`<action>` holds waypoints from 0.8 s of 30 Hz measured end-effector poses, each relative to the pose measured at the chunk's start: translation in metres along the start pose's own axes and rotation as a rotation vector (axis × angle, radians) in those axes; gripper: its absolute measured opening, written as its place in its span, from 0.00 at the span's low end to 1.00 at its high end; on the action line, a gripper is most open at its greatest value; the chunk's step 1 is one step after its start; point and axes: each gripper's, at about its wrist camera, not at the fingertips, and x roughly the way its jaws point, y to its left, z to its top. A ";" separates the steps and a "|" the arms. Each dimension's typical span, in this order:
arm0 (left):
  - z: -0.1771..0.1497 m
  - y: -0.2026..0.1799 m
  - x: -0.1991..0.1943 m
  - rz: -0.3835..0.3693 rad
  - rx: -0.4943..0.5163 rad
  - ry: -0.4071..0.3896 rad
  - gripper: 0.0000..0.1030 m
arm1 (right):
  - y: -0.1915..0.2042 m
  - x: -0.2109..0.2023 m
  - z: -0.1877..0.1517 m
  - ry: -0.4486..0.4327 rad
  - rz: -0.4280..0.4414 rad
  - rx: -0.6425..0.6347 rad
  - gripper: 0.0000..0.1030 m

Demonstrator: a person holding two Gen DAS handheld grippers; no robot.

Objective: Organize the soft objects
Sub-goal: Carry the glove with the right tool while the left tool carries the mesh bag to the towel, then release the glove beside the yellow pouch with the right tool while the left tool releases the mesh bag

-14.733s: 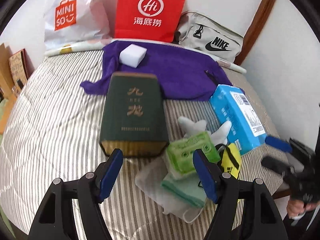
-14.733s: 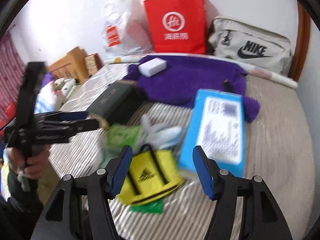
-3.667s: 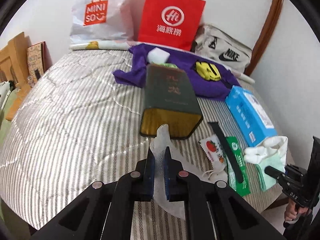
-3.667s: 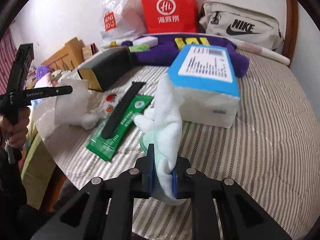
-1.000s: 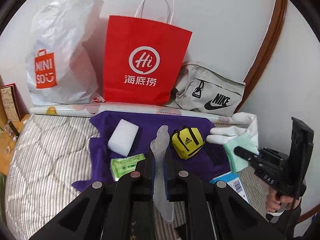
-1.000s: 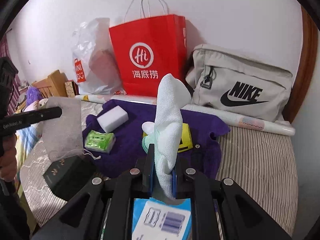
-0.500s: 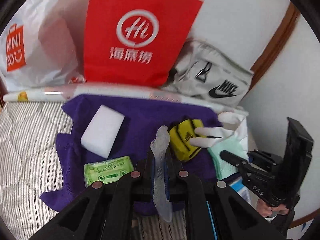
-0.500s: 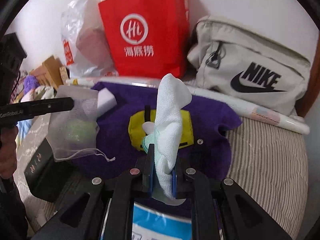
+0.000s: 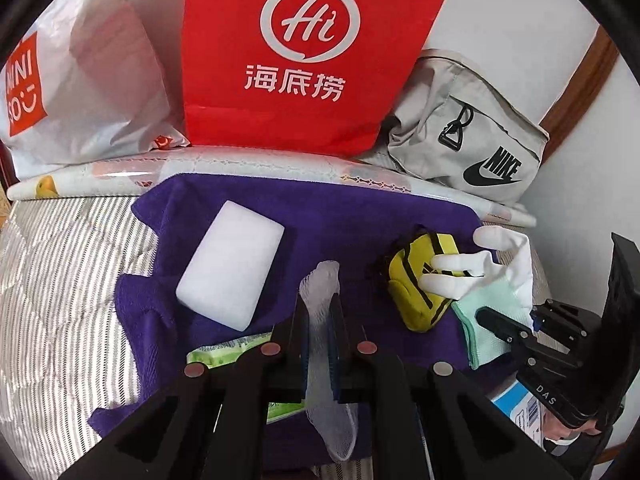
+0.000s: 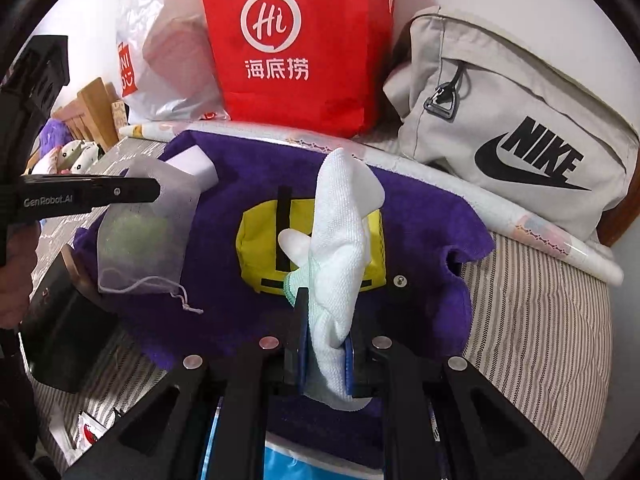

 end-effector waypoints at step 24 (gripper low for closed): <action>-0.010 0.017 -0.042 0.111 0.001 -0.062 0.59 | 0.000 -0.040 -0.005 -0.068 -0.072 -0.024 0.57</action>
